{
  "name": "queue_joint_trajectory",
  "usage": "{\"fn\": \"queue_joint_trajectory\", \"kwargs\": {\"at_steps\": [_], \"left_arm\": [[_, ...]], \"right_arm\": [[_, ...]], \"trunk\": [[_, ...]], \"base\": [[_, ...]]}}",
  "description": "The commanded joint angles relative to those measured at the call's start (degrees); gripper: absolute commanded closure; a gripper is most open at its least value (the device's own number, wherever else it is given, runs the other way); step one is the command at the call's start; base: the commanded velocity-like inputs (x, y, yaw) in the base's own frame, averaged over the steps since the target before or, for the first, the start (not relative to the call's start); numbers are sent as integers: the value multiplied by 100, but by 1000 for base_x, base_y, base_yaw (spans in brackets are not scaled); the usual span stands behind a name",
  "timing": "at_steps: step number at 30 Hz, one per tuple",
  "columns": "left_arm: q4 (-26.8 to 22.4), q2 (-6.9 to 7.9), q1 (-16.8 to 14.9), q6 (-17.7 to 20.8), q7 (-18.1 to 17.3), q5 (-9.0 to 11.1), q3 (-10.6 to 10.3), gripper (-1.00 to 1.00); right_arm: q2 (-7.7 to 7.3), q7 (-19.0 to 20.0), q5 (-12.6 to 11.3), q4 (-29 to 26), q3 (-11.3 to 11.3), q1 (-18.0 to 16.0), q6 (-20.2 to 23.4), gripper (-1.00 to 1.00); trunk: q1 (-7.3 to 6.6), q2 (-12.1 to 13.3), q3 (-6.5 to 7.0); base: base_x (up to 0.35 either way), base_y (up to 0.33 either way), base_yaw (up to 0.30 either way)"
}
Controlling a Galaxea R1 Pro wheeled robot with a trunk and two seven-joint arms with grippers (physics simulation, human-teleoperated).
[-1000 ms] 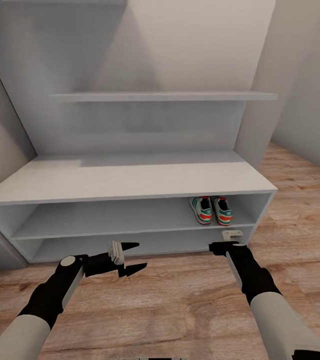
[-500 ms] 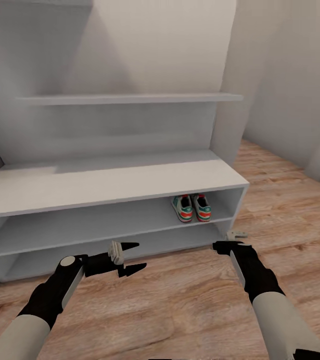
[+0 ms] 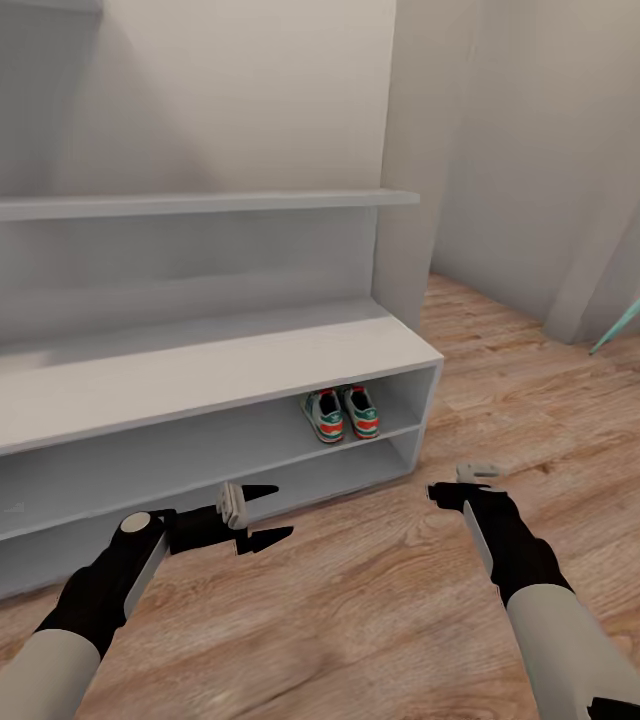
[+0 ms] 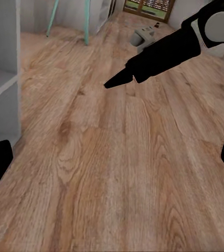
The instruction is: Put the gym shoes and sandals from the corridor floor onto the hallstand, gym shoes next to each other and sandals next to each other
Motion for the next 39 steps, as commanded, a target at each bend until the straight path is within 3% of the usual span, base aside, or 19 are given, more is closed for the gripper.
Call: {"fn": "queue_joint_trajectory", "kwargs": {"at_steps": [1, 25, 28, 33, 39], "left_arm": [[4, 9, -3, 11, -1, 37, -18, -100], [8, 3, -3, 11, 7, 37, -18, -100], [8, 3, -3, 11, 16, 37, -18, -100], [8, 3, -3, 11, 18, 37, -18, -100], [8, 3, -3, 11, 19, 37, -18, -100]], "right_arm": [[2, 12, 55, -6, -6, -3, 31, -100], [-16, 11, 55, -5, -17, -3, 31, -100], [-16, 11, 55, -5, -17, -3, 31, -100], [-16, 11, 55, -5, -23, -3, 31, -100], [-16, 11, 55, -5, -151, -3, 31, -100]], "trunk": [[-1, -2, -1], [-1, -2, 83], [7, -6, 27], [7, -6, 44], [7, -6, 65]], "base": [[0, 0, -288], [0, 0, -289], [0, 0, -290], [0, 0, -290], [0, 0, -290]]}}
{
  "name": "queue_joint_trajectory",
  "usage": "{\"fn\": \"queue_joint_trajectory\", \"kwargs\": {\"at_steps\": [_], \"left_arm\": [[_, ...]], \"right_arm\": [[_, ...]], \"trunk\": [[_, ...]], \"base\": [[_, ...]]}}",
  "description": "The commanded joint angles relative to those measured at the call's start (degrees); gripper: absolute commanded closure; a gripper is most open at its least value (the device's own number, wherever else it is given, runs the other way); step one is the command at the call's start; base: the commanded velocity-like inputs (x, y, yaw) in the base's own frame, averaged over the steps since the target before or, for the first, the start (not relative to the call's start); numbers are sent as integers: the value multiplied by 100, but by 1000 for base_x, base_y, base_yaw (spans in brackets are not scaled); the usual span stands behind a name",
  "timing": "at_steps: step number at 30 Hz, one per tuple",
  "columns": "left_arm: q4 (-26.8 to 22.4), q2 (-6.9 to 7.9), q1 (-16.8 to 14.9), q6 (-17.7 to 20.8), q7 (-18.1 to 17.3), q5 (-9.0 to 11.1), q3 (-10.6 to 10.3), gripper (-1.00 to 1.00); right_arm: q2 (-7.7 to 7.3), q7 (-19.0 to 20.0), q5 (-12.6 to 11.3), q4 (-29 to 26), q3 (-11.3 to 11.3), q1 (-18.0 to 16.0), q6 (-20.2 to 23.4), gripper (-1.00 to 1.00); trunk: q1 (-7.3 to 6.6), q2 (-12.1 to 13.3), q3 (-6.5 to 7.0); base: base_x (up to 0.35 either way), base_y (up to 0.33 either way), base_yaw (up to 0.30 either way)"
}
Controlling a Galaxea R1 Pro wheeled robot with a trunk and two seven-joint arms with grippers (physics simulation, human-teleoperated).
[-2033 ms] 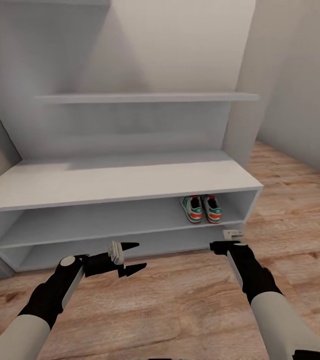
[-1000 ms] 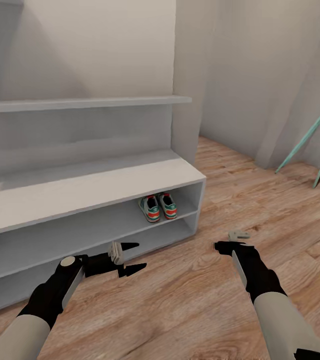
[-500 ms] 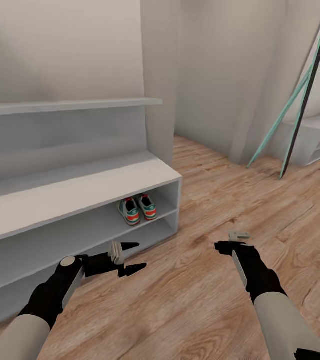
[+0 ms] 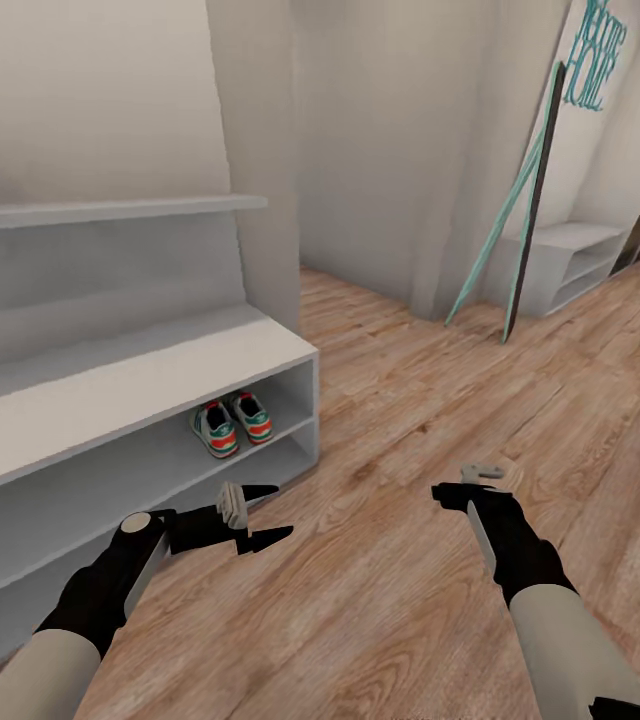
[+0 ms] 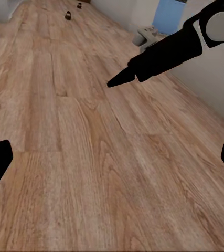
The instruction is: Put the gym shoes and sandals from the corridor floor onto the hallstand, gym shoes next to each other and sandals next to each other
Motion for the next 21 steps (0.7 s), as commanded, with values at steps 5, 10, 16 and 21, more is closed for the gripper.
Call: {"fn": "queue_joint_trajectory", "kwargs": {"at_steps": [5, 10, 16, 21], "left_arm": [[2, 7, -3, 11, 0, 37, -19, -100], [2, 7, -3, 11, 5, 37, -19, -100], [14, 7, -3, 11, 6, 37, -19, -100], [18, 7, -3, 11, 8, 37, -19, -100]], "right_arm": [[1, 13, 54, -6, -69, -3, 31, -100], [2, 13, 54, -6, -73, -4, 31, -100], [0, 13, 54, -6, -74, -3, 31, -100], [1, 13, 54, -6, -74, -3, 31, -100]], "trunk": [[-14, 5, 123], [-27, 11, 252], [-42, 19, 406], [-55, 26, 534]], "base": [[0, 0, -290], [0, 0, -290], [0, 0, -290], [0, 0, -290]]}}
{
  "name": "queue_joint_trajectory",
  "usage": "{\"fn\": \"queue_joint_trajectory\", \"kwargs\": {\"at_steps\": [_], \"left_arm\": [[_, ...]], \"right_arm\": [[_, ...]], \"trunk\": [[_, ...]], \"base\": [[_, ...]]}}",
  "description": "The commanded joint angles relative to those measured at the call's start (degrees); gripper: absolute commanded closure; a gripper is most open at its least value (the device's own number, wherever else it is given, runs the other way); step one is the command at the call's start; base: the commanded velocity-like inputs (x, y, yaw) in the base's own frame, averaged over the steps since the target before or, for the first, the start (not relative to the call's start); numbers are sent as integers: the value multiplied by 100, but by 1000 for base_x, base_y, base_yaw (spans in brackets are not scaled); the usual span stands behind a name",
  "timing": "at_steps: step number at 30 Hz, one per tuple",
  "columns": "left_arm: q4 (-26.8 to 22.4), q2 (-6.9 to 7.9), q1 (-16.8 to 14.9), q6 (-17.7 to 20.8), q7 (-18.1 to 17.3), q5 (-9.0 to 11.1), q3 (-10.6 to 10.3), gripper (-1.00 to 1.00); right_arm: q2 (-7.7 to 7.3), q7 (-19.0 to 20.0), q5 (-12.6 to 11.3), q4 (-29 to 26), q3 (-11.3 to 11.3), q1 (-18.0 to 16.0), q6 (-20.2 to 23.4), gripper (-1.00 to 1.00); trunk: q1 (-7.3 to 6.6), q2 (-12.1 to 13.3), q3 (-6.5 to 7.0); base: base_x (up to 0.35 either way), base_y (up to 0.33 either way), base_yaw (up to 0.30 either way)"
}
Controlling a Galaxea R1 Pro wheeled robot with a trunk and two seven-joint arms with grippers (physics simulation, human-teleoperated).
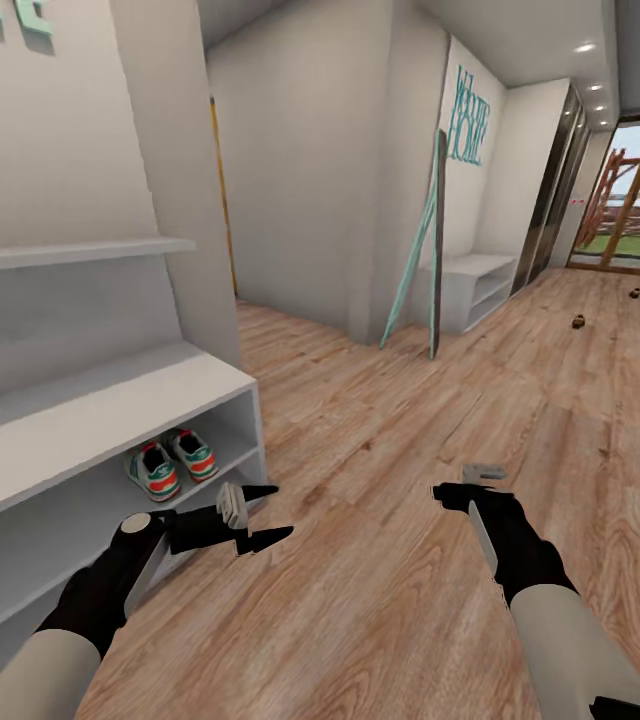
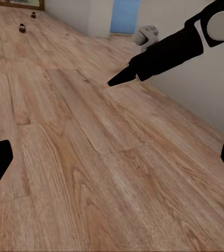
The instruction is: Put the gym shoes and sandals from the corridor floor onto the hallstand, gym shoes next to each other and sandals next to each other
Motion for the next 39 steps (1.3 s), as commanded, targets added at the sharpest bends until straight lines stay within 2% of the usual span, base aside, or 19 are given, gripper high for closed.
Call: {"fn": "queue_joint_trajectory", "kwargs": {"at_steps": [1, 12, 29, 31, 34, 39], "left_arm": [[2, 7, -3, 11, -2, 37, -19, -100], [3, 5, -3, 11, 4, 37, -19, -100], [10, 1, -3, 11, 72, 53, -11, -100], [11, -11, -3, 15, 214, 54, -15, -100], [11, -96, -3, 24, 634, 52, -17, -100], [11, -387, -3, 49, 1835, 57, -27, -100]], "right_arm": [[3, 13, 55, -6, -5, -3, 31, -100], [2, 14, 55, -6, -5, -5, 31, -100], [0, 14, 55, -6, -5, -3, 31, -100], [0, 18, 55, -6, -5, -5, 31, -100], [0, 21, 55, -6, -5, -4, 31, -100], [-4, 22, 55, -6, -5, -5, 36, -100]], "trunk": [[-4, 0, 21], [-32, 14, 303], [-32, 14, 363], [-32, 14, 370], [-32, 14, 380], [-32, 14, 398]], "base": [[0, 0, -290], [0, 0, -290], [2, 0, -290], [105, -4, -290], [215, -72, -290], [292, -155, -290]]}}
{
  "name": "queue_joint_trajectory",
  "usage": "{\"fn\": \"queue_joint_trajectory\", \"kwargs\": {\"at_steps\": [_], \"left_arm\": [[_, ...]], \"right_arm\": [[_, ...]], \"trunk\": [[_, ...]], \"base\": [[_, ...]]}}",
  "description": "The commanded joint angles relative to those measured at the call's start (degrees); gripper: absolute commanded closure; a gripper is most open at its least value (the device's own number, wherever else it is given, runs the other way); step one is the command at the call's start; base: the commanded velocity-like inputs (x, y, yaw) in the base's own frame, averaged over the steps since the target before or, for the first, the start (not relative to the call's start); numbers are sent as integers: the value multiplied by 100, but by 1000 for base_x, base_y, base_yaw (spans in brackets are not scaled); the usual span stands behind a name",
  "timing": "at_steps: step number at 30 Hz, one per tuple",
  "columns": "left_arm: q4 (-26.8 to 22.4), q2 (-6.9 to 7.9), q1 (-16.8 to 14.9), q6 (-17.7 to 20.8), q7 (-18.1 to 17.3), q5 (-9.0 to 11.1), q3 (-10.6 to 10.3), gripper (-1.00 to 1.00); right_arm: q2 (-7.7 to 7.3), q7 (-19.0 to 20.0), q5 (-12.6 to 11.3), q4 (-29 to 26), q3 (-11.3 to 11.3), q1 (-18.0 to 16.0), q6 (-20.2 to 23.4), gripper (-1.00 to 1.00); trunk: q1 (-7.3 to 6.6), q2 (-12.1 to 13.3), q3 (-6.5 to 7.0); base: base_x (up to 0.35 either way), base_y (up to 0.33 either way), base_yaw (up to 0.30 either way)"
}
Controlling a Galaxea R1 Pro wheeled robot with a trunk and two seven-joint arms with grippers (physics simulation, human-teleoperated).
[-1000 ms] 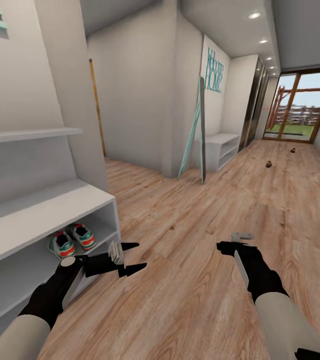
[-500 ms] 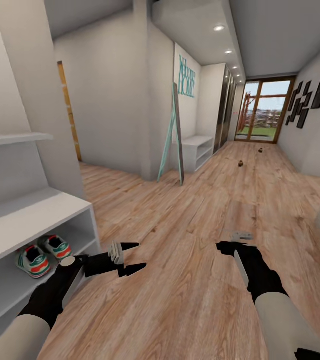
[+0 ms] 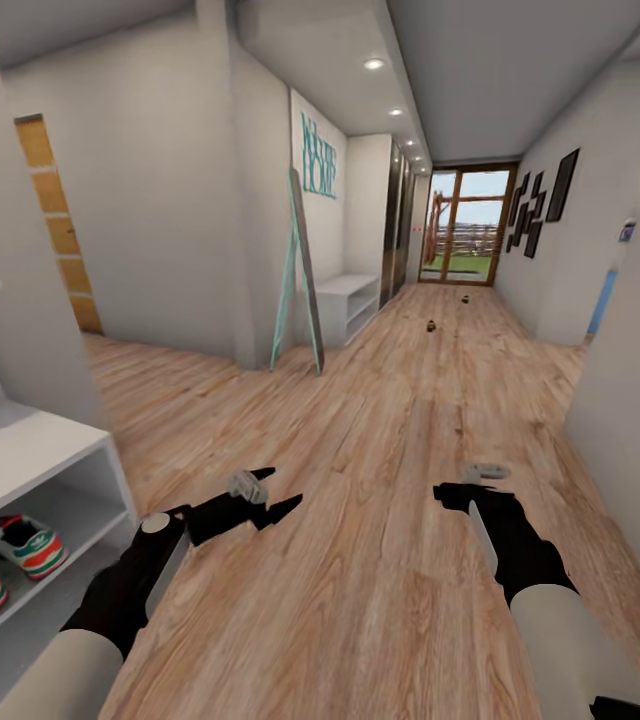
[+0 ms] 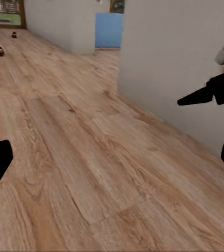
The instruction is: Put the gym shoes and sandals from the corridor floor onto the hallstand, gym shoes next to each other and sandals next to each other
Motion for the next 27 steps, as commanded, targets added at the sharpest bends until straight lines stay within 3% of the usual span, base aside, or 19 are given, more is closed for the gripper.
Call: {"fn": "queue_joint_trajectory", "kwargs": {"at_steps": [1, 6, 10, 18, 21, 27], "left_arm": [[1, -38, -4, 17, 253, 46, -22, -100], [0, -237, -4, 21, 1117, 57, -29, -100], [-8, -395, -4, 21, 2117, 60, -24, -100], [-40, -509, -6, 23, 3564, 67, -6, -100], [-37, -513, -7, 22, 3811, 75, -8, -100], [-34, -514, -9, 21, 3930, 82, 4, -100]], "right_arm": [[3, 14, 54, -6, -4, -3, 31, -100], [6, 14, 54, -6, -4, -2, 34, -100], [9, 16, 55, -2, 3, -1, 33, -100], [14, 23, 73, 17, 17, 0, 34, -100], [17, 26, 86, 24, 20, -1, 34, -100], [24, 42, 96, 40, 22, 0, 34, -100]], "trunk": [[2, -2, -2], [2, -2, 15], [2, -2, 28], [2, -2, 35], [2, -2, 35], [2, -2, 35]], "base": [[313, -181, -290], [318, -187, -290], [322, -191, -277], [322, -191, -72], [324, -190, -4], [335, -162, -1]]}}
